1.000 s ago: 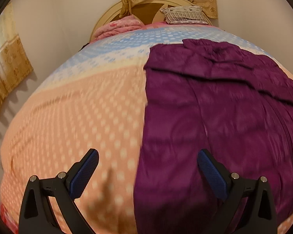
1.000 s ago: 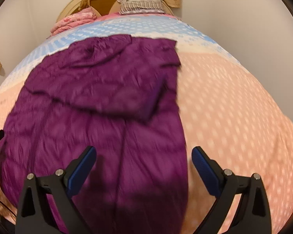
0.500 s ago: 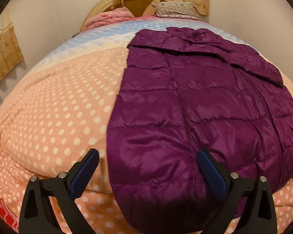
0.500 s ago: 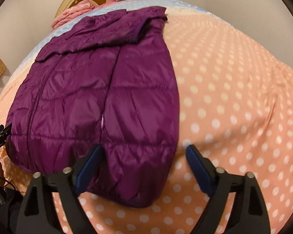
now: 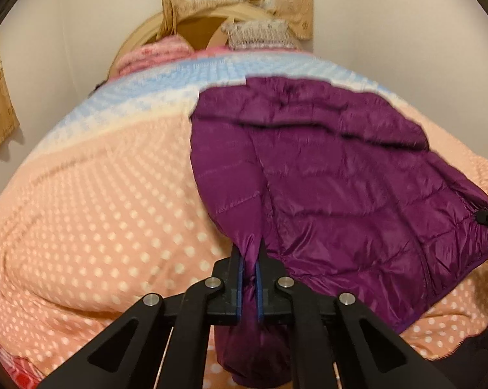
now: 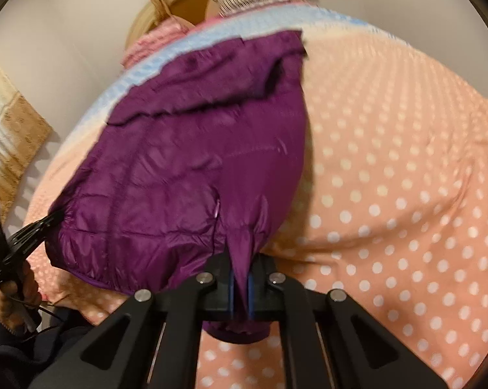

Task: Fold large clothes

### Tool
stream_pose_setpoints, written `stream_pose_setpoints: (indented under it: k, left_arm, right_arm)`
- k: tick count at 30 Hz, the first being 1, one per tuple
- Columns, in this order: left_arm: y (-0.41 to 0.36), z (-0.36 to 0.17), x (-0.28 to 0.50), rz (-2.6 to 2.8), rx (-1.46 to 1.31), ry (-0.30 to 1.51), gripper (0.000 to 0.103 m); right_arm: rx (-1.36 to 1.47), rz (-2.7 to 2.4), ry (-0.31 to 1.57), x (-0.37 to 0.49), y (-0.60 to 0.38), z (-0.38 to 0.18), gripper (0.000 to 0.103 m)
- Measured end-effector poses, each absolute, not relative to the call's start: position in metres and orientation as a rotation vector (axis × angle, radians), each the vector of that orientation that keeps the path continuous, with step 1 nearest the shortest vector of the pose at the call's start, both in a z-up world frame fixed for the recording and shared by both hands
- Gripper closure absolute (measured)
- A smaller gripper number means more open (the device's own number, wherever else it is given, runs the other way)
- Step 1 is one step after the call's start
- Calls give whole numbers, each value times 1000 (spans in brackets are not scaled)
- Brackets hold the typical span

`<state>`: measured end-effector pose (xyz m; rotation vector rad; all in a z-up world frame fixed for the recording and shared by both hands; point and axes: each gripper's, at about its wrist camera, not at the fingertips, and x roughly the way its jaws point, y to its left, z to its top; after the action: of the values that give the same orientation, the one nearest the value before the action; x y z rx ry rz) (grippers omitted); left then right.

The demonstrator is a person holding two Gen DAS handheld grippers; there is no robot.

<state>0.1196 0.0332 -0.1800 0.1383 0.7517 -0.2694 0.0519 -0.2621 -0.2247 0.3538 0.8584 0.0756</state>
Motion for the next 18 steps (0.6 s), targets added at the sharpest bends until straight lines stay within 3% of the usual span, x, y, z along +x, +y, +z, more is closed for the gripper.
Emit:
stream_pose_setpoints:
  k: [12,18]
  left_arm:
    - [76,-44,60,-355,24,497,100]
    - [64,-44,103,-325,78,473,99]
  right_arm:
    - [319,132,537,-30,-259,-98,97]
    - [329,142,445,15,-274,-69,97]
